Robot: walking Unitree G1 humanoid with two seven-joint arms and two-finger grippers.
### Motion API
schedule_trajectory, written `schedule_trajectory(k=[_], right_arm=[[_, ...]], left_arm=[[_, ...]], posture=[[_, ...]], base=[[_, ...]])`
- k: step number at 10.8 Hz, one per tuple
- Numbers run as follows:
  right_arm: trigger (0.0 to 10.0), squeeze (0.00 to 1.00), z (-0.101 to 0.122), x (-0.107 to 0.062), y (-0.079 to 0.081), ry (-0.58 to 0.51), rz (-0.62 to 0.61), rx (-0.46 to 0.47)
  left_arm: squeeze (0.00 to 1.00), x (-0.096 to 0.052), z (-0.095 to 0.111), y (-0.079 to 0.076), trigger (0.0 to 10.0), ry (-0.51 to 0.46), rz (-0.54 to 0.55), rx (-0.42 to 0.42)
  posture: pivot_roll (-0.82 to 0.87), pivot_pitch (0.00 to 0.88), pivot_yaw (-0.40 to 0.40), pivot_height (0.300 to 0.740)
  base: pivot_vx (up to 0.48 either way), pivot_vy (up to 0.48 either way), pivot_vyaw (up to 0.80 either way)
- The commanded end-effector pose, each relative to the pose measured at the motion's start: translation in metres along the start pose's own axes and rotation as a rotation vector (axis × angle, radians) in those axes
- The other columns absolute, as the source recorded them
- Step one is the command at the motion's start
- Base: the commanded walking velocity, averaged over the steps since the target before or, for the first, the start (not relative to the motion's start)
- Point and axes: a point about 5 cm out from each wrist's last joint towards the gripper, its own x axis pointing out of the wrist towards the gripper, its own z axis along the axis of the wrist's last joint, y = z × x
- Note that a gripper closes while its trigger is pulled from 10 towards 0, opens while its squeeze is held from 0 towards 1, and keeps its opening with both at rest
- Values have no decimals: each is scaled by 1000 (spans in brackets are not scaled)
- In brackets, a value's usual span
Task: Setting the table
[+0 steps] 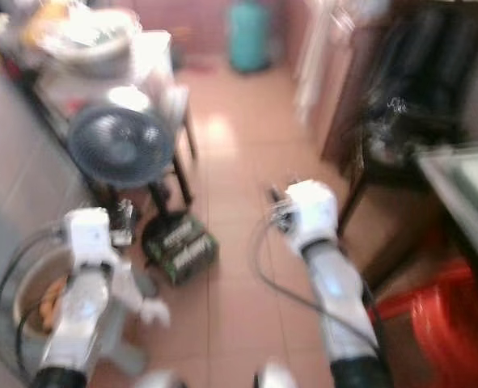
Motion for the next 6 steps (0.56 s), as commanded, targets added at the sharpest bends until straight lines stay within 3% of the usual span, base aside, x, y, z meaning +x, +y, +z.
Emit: schedule_trajectory(k=[1,3,6], right_arm=[[10000,0,-2,-1,4,10,-15,42],[10000,0,-13,-16,-9,55,-113,66],[10000,0,-17,-20,-16,78,-156,64]], left_arm=[[0,-3,-2,16,10000,13,31,19],[0,-14,-5,34,10000,31,55,37],[0,-19,-2,31,10000,24,23,16]], posture=[[22,38,13,740],[27,47,17,740],[25,43,18,740]], base=[[0,0,0],[0,0,0],[0,0,0]])
